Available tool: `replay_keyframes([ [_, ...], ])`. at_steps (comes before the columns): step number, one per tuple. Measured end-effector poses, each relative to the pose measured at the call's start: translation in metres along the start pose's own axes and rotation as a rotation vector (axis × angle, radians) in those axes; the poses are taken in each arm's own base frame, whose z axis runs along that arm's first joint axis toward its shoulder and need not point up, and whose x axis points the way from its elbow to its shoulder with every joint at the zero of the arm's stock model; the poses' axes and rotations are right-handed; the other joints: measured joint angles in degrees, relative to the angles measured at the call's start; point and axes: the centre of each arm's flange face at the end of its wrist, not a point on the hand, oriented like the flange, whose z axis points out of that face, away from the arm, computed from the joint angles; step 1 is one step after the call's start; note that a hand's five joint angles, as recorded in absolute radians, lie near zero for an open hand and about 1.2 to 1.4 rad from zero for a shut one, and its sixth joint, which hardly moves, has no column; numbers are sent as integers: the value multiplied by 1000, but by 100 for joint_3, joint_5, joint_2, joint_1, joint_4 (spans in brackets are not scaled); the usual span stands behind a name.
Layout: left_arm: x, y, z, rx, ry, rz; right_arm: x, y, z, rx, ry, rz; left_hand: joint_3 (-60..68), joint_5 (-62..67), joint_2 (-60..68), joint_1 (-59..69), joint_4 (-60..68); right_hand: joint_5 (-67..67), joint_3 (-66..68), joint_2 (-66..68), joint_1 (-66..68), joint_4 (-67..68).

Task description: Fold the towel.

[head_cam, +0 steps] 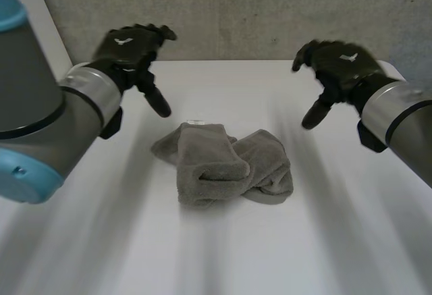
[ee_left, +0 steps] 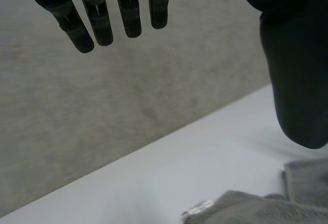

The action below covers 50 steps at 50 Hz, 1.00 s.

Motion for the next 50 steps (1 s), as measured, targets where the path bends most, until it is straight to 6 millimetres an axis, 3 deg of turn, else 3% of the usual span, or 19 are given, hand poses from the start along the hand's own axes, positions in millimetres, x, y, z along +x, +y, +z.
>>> replay_keyframes([
  [8,19,52,28,-155,182,230,-18,50,24,-204,-165,-82,1,14,0,0,0,0,0,0,0,0],
  [15,29,105,29,-339,300,458,-30,94,48,-311,-234,-175,605,678,561,485,552,42,43,38,67,32],
  [19,33,126,25,-418,348,527,-39,111,58,-337,-270,-231,4109,4109,3996,4042,4190,2001,1903,1890,2017,1835],
  [21,34,132,23,-442,360,542,-43,116,63,-337,-282,-258,6188,6045,6052,5830,6290,4175,4086,4164,4235,4033],
  [23,35,133,24,-444,361,547,-44,117,67,-331,-284,-271,7027,6900,6878,6456,7001,5302,5206,5320,5265,5199],
  [25,35,132,25,-433,355,548,-44,115,71,-316,-281,-281,7234,6960,6947,6456,7100,5889,5933,6042,5508,5998],
  [31,33,101,44,-286,262,532,-37,81,90,-183,-225,-302,7300,6959,6948,6456,7101,5952,6060,6093,5508,6197],
  [35,19,48,64,-73,59,424,-25,31,106,36,-108,-305,7309,6959,6948,6456,7102,5952,6061,6093,5508,6197],
  [36,11,27,69,12,-32,355,-19,9,108,135,-58,-301,7313,6959,6948,6456,7105,5952,6095,6093,5508,6197],
  [39,-10,-17,70,200,-228,162,-8,-39,104,371,55,-284,7316,6960,6948,6456,7106,5952,6142,6093,5508,6197],
  [42,-27,-46,62,353,-357,-21,1,-78,89,589,143,-265,7318,6981,6969,6449,7106,5952,6147,6093,5508,6198],
  [47,-35,-49,52,420,-391,-130,0,-93,69,703,177,-253,7321,6983,6969,6449,7107,5952,6151,6093,5508,6198],
  [50,-28,-26,49,355,-324,-116,-7,-73,66,619,134,-256,7326,6983,6969,6449,7107,5953,6202,6093,5508,6198],
])
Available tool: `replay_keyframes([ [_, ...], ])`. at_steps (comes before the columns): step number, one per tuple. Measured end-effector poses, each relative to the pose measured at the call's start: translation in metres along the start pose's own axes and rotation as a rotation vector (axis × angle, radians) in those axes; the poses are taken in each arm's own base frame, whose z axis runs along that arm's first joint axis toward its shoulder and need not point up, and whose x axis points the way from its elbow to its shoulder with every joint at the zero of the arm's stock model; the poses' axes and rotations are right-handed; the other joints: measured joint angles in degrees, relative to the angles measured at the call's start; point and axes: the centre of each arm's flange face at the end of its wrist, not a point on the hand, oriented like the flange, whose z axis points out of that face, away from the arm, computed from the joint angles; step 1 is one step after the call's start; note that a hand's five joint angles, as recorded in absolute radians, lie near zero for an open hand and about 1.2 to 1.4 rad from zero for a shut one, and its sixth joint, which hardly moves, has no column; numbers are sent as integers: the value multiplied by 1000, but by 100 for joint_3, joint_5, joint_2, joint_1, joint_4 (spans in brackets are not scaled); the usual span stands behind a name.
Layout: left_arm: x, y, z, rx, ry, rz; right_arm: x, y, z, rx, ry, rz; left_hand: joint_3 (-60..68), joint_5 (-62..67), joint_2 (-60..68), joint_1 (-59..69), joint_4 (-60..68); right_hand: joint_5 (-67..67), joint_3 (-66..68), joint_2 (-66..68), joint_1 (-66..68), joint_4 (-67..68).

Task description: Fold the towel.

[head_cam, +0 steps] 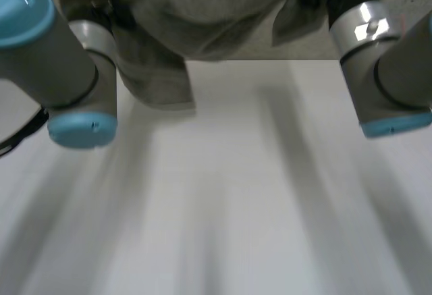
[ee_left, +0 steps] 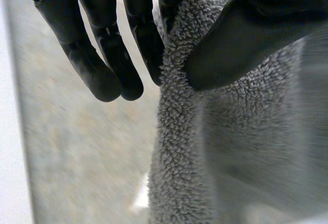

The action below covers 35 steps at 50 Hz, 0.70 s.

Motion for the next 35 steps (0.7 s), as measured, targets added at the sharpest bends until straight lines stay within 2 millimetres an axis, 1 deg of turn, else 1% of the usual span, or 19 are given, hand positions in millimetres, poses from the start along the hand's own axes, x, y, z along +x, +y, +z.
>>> replay_keyframes([
  [1,1,6,-4,-20,18,7,-4,5,-4,-31,-21,1,1,0,0,0,0,0,1,0,0,0],
  [4,3,39,-26,-141,102,46,-21,36,-26,-194,-126,1,4,0,0,0,0,0,1,0,0,0],
  [5,3,45,-30,-163,114,52,-24,40,-29,-219,-142,-1,5,0,0,0,1,0,1,0,0,0],
  [8,-1,78,-58,-293,167,96,-40,72,-55,-384,-252,-25,7,0,0,0,13,0,1,0,0,1],
  [9,-2,82,-63,-313,173,105,-43,77,-60,-409,-269,-31,8,0,0,0,20,0,1,0,0,2],
  [11,-7,99,-82,-393,191,147,-50,94,-79,-510,-336,-65,11,0,0,0,30,0,1,0,0,2],
  [16,-20,122,-122,-524,219,269,-59,114,-118,-689,-476,-157,17,0,0,0,30,0,1,0,0,2],
  [19,-27,125,-140,-571,236,335,-62,117,-138,-770,-555,-201,19,0,0,0,30,0,2,0,0,2],
  [21,-31,123,-156,-598,258,389,-64,116,-155,-841,-637,-236,22,0,0,0,30,-59,-172,-158,-4,-212],
  [22,-32,121,-160,-603,264,399,-64,115,-158,-855,-654,-242,22,0,0,0,30,-66,-263,-266,-4,-320],
  [24,-33,115,-172,-615,290,426,-64,109,-168,-894,-706,-254,22,0,0,0,30,-965,-1298,-1315,-680,-1399],
  [26,-33,107,-185,-623,327,441,-61,98,-174,-925,-757,-251,-65,-1,-13,0,-8,-3029,-3223,-3369,-2773,-3315],
  [27,-32,104,-188,-625,338,443,-59,95,-175,-930,-765,-248,-140,-2,-18,0,-52,-3623,-3767,-3793,-3335,-3865],
  [28,-31,98,-195,-625,365,442,-56,87,-176,-934,-781,-236,-539,-229,-262,-92,-397,-4773,-4964,-4940,-4333,-4955],
  [29,-30,95,-198,-624,377,441,-55,83,-175,-934,-786,-230,-730,-336,-430,-127,-591,-5221,-5300,-5275,-4611,-5386],
  [30,-29,90,-202,-622,399,436,-52,77,-174,-927,-790,-216,-1272,-851,-1008,-495,-1131,-5808,-5866,-5809,-5090,-5938],
  [32,-26,81,-206,-613,429,425,-47,67,-169,-905,-784,-186,-2222,-1839,-2007,-1534,-2127,-5947,-6167,-6084,-5404,-6193],
  [34,-23,69,-208,-587,466,407,-41,57,-157,-862,-750,-129,-4336,-3903,-4012,-3625,-4261,-5947,-6194,-6089,-5432,-6196],
  [35,-22,66,-207,-579,474,402,-39,54,-153,-850,-738,-110,-4607,-4254,-4288,-3947,-4508,-5947,-6194,-6089,-5432,-6196],
])
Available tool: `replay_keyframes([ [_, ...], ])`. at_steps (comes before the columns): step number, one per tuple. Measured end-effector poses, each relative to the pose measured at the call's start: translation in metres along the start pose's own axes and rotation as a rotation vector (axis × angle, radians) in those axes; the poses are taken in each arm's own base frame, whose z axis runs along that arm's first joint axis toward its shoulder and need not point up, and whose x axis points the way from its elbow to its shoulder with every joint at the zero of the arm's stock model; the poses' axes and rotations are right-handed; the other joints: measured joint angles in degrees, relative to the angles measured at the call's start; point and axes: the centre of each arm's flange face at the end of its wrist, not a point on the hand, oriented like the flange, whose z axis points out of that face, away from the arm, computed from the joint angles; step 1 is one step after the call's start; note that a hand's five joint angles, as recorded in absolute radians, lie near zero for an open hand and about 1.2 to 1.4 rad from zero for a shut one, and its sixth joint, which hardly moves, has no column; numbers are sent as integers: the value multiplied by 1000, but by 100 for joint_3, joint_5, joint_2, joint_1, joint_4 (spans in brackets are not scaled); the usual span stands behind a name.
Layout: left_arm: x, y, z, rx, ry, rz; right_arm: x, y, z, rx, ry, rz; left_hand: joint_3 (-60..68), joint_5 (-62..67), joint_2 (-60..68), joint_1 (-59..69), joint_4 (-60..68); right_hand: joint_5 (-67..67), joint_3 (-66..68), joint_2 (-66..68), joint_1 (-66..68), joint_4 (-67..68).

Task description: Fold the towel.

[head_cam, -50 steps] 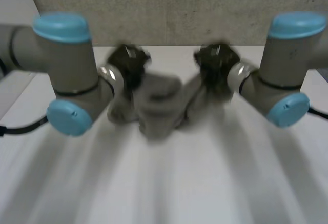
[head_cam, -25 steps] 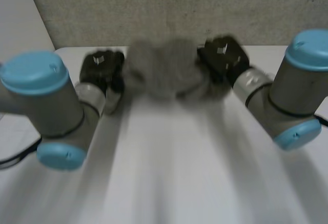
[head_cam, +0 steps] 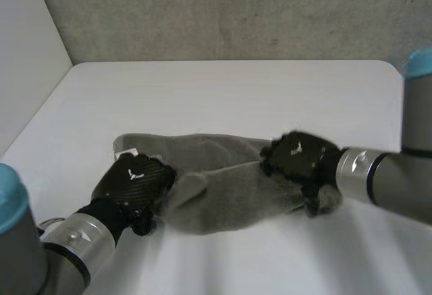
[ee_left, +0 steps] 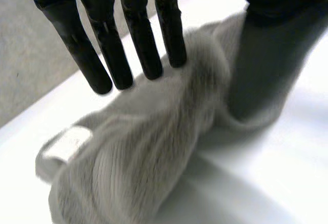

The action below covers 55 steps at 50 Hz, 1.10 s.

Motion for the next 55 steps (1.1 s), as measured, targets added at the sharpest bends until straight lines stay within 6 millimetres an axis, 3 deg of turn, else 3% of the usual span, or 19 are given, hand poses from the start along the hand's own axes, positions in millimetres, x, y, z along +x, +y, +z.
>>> replay_keyframes([
  [6,-9,-25,5,79,6,-6,30,-24,2,130,55,164,-672,-669,-636,-485,-519,0,0,0,-5,0],
  [12,-20,-30,31,81,-24,-9,41,-21,24,130,66,243,-1161,-1184,-1113,-965,-984,0,0,0,-21,0],
  [17,-34,-20,65,27,-53,-21,46,-7,49,75,81,282,-1192,-1225,-1117,-981,-984,0,0,0,-22,0],
  [24,-40,2,98,-51,-53,-4,47,21,81,-18,98,323,-1277,-1303,-1222,-1057,-1084,0,0,0,-22,0],
  [36,-42,34,113,-184,-9,198,40,41,98,-76,76,341,-1249,-1245,-1202,-1055,-1075,323,265,229,263,205],
  [39,-41,37,114,-206,2,232,39,43,99,-81,72,344,-799,-743,-803,-656,-722,1323,1253,1250,1343,1174],
  [45,-41,39,113,-226,6,250,39,46,98,-88,70,353,2120,2154,2181,2343,2261,3903,3877,3885,3940,3842],
  [50,-43,35,113,-217,-10,248,39,46,97,-88,73,356,3389,3472,3425,3572,3490,5345,5190,5272,5261,5251],
  [55,-49,27,112,-202,-50,247,39,45,95,-85,72,357,4502,4249,4367,4026,4482,6056,6059,6178,5510,6202],
])
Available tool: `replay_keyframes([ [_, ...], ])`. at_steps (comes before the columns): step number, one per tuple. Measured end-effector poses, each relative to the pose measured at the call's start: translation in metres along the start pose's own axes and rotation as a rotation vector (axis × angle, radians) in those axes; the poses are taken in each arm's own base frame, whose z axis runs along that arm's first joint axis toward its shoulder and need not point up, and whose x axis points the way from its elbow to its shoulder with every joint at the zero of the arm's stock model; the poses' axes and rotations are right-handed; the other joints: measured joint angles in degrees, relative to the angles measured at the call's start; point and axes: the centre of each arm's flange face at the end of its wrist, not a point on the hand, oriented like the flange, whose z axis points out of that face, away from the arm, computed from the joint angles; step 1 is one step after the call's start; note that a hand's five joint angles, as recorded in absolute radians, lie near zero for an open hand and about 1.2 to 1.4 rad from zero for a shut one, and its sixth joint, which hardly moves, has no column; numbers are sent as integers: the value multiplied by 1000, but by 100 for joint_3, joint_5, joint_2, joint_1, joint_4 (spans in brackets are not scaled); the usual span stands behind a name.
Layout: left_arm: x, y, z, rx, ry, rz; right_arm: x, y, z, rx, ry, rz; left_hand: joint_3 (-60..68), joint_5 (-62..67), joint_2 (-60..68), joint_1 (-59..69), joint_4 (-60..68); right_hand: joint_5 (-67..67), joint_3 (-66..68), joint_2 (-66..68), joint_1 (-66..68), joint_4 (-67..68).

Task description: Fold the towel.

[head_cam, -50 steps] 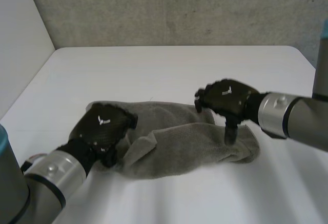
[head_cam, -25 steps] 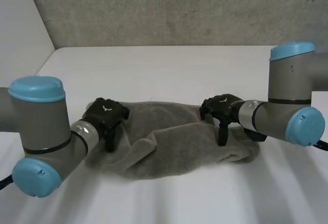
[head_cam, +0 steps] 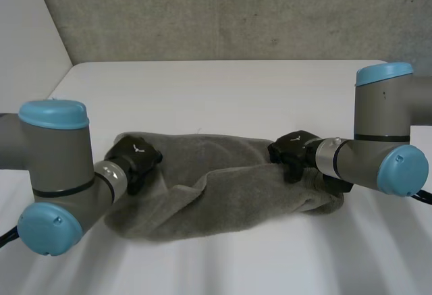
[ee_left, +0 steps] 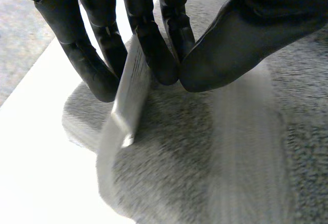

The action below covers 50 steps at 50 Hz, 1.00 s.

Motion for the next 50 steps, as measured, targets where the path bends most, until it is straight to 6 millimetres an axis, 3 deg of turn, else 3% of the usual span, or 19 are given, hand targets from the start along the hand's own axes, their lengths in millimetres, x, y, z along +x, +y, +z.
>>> replay_keyframes([
  [7,-12,-11,-2,28,-60,-4,2,-6,-2,20,3,-11,66,1,2,1,13,0,18,3,4,6],
  [13,-21,-18,1,49,-88,-7,8,-22,-7,73,26,-32,68,1,2,-8,13,1,27,3,4,6],
  [15,-22,-18,2,49,-90,-8,9,-25,-9,81,29,-36,-1026,-828,-986,-815,-1049,1,33,3,4,6],
  [17,-23,-16,3,46,-91,-9,9,-28,-12,91,31,-39,-3156,-3109,-3125,-3049,-3318,1,76,3,4,6],
  [18,-23,-16,3,45,-91,-9,9,-28,-13,91,31,-40,-3521,-3471,-3600,-3550,-3699,1,79,3,4,6],
  [20,-24,-14,3,41,-89,-10,7,-27,-15,86,27,-38,-5527,-5401,-5423,-5195,-5616,1,79,4,4,6],
  [24,-22,-12,2,34,-81,-10,2,-19,-15,64,9,-30,-6717,-6532,-6474,-6064,-6572,25,79,4,4,6],
  [34,-12,-9,7,39,-30,-3,-7,0,-10,34,-27,-16,-6896,-6774,-6776,-6225,-6775,27,80,26,5,6],
  [43,-3,-2,24,23,5,6,-10,9,-9,21,-34,-10,-6876,-6565,-6706,-6206,-6749,27,80,26,5,6],
  [46,-2,0,31,15,10,6,-10,10,-8,20,-35,-9,-6559,-6174,-6393,-5944,-6431,27,80,26,5,6],
  [50,-1,1,36,11,11,4,-11,10,-8,20,-35,-9,-5267,-4965,-5090,-4578,-5132,27,80,26,5,7],
])
